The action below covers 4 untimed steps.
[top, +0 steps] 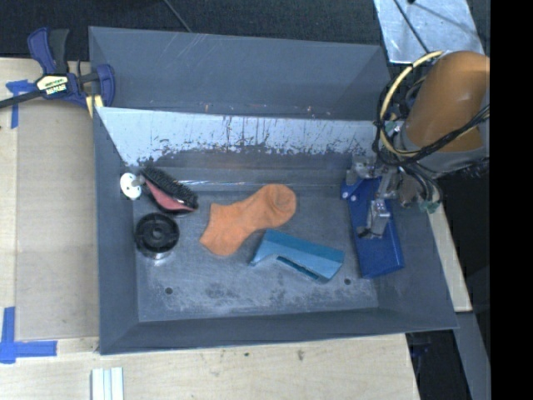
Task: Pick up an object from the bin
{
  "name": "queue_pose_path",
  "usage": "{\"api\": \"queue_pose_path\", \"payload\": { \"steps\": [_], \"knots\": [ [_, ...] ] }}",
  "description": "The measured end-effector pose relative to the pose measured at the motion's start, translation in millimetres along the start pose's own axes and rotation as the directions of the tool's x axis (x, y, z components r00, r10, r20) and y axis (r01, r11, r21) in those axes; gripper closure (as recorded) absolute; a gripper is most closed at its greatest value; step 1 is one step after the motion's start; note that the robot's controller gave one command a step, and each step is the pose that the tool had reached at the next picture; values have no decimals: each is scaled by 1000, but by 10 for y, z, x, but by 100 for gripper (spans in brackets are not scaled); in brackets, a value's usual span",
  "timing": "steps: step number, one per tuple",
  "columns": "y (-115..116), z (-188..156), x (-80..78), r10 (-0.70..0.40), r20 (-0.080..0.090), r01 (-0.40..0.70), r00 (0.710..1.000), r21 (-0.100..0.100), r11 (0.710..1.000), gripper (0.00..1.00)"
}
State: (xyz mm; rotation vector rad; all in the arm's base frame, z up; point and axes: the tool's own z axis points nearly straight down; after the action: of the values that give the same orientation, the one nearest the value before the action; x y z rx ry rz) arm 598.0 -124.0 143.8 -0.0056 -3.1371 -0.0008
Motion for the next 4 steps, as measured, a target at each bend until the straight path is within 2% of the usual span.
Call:
{"api": "queue_pose_path", "payload": {
  "steps": [1, 2, 3, 4],
  "knots": [
    [3, -51, -17, -2, 8, 2, 1000, 1, 1000, 0],
    [358, 268, -155, -21, 11, 21, 1000, 3, 1000, 0],
    [779, 591, 167, 81, 14, -81, 997, 1, 997, 0],
    [995, 621, 210, 55, 7, -55, 998, 1, 998, 0]
  ]
}}
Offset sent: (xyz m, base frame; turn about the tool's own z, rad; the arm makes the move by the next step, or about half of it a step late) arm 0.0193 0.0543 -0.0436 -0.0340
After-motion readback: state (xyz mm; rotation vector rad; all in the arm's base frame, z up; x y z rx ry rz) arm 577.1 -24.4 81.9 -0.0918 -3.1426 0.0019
